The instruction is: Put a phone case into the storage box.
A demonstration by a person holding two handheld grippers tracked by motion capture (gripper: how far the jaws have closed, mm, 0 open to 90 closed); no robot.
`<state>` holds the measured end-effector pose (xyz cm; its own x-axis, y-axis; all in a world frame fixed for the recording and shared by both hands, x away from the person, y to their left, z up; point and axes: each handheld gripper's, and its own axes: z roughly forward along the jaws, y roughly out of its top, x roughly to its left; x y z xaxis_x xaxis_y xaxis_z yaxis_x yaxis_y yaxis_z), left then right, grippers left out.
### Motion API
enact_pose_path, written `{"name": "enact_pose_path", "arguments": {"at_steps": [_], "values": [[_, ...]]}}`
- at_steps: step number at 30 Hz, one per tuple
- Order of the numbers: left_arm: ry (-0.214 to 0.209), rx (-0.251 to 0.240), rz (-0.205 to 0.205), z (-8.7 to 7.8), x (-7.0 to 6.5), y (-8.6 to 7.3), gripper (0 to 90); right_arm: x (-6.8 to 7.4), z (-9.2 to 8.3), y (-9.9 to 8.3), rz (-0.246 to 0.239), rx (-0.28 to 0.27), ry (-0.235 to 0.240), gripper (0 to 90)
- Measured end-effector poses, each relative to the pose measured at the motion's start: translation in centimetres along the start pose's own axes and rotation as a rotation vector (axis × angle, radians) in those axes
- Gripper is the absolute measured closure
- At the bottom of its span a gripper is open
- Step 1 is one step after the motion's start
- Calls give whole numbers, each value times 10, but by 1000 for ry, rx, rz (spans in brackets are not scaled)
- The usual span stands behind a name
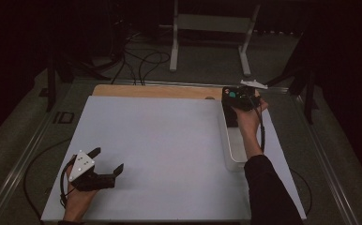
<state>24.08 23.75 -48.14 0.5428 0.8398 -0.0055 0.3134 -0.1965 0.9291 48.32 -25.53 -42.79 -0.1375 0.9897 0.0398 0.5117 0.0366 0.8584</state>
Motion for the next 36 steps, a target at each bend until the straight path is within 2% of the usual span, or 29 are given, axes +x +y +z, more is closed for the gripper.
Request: {"name": "enact_pose_path", "arguments": {"at_steps": [7,8,9,11,13,14,18,19,23,27,31,32,34,36], "values": [[4,-1,-1,0,0,0,0,3,-14,-1,-5,-16,41,78],[6,-1,-3,0,0,1,0,4,-21,-5,-4,-25,67,79],[6,-1,-3,0,0,1,0,4,-21,-5,-4,-25,67,79],[7,1,-3,0,0,1,0,7,-29,-10,-21,-21,105,79],[7,3,-3,0,0,1,0,9,-33,-12,-28,-20,114,79],[9,4,-4,0,0,1,0,12,-41,-16,-57,-20,134,79],[12,6,-5,0,1,2,0,15,-54,-22,-69,-30,162,79],[12,8,-4,0,1,2,0,16,-64,-27,-71,-43,192,79],[13,20,-1,0,0,3,0,21,-85,-40,-108,-58,228,80],[12,23,-5,0,0,4,0,24,-109,-53,-133,-93,290,80],[13,19,-1,-1,-1,6,0,26,-121,-64,-149,-104,319,80],[13,17,1,-1,-1,7,0,27,-130,-71,-152,-122,336,80],[13,17,2,-1,-2,7,0,27,-134,-74,-153,-138,345,84],[13,16,3,-2,-2,8,0,28,-144,-87,-174,-148,365,84]]}}
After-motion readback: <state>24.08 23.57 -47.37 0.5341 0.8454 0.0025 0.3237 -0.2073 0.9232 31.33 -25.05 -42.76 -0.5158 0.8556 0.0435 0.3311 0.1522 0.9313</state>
